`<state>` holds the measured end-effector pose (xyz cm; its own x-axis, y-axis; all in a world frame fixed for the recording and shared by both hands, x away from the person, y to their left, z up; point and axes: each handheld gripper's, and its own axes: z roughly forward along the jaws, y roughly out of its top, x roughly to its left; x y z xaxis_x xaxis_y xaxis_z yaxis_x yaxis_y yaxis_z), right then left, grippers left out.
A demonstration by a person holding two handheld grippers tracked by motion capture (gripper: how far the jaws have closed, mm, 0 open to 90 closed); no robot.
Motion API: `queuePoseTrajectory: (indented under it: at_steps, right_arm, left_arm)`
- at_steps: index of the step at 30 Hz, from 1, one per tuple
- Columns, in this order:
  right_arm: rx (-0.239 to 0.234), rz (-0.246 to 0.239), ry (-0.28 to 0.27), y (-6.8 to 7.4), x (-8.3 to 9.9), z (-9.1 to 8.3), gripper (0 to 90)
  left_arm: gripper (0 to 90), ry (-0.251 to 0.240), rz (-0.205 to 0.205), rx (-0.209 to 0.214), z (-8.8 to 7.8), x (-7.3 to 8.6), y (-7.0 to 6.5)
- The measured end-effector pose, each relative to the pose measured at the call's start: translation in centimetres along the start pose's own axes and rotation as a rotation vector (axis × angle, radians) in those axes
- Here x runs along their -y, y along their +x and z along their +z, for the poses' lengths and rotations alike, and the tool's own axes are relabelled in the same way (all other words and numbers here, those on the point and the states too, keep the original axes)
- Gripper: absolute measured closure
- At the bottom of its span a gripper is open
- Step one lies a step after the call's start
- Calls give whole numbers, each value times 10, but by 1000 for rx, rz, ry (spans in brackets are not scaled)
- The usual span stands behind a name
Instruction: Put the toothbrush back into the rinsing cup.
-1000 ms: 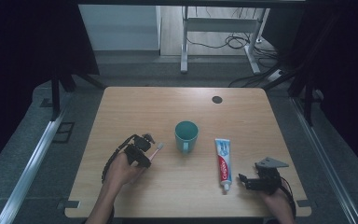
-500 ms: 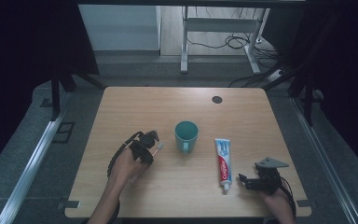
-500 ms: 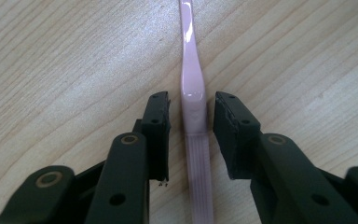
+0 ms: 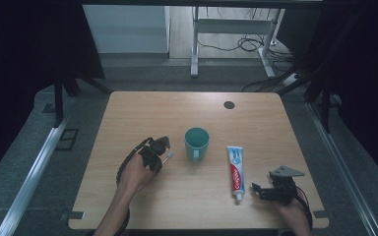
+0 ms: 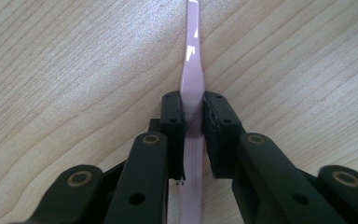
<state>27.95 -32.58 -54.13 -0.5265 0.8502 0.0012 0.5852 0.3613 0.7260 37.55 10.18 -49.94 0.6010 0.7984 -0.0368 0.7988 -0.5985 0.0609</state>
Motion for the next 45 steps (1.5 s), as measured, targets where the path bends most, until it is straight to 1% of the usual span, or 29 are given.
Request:
queuePoseTrajectory:
  at_steps: [4,8,11,12,14,17,18,19,20,21,22,25,26,27,28,32,34,35,37,41,42,44,45]
  right_arm:
    - [0,0,0,0,0,0,127]
    - [0,0,0,0,0,0,127]
    - [0,0,0,0,0,0,127]
    - [0,0,0,0,0,0,127]
    - [0,0,0,0,0,0,127]
    - [0,0,0,0,0,0,127]
    - [0,0,0,0,0,0,127]
    - [0,0,0,0,0,0,127]
    - [0,0,0,0,0,0,127]
    - [0,0,0,0,0,0,127]
    - [0,0,0,0,0,0,127]
    - [0,0,0,0,0,0,127]
    - [0,0,0,0,0,0,127]
    - [0,0,0,0,0,0,127]
    - [0,0,0,0,0,0,127]
    - [0,0,0,0,0,0,127]
    - [0,0,0,0,0,0,127]
    - [0,0,0,0,0,0,127]
    - [0,0,0,0,0,0,127]
    - [0,0,0,0,0,0,127]
    - [0,0,0,0,0,0,127]
    - [0,-1,0,0,0,0,127]
    - [0,-1,-1,0,0,0,127]
  left_arm:
    - [790,-9,0,-5,0,1,1]
    - [791,-49,-4,13,-5,3,3]
    - [791,-62,-5,21,-7,5,4]
    - [791,-77,-11,28,-9,6,5]
    - [791,-81,-6,30,-10,6,6]
    - [791,-103,-6,45,-13,8,9]
    - [791,-116,-14,51,-14,9,9]
    - [791,-119,-10,52,-15,9,10]
    - [791,-137,-19,56,-17,10,11]
    - [791,-141,-12,55,-18,11,12]
    - [791,-156,-22,58,-20,11,12]
    - [791,-186,-18,60,-24,13,14]
    - [791,-187,-11,60,-26,14,15]
    - [791,-200,-20,65,-26,14,14]
    - [791,-205,-12,65,-28,15,15]
    - [791,-238,-11,68,-34,17,16]
    - [791,-265,-13,71,-38,18,17]
    - [791,-265,-13,71,-38,18,17]
    - [791,-288,-18,75,-42,19,17]
    - [791,-323,-13,78,-49,21,18]
    - [791,-335,-5,79,-51,21,19]
    - [791,-353,-5,83,-54,21,18]
    - [791,-358,3,84,-55,21,18]
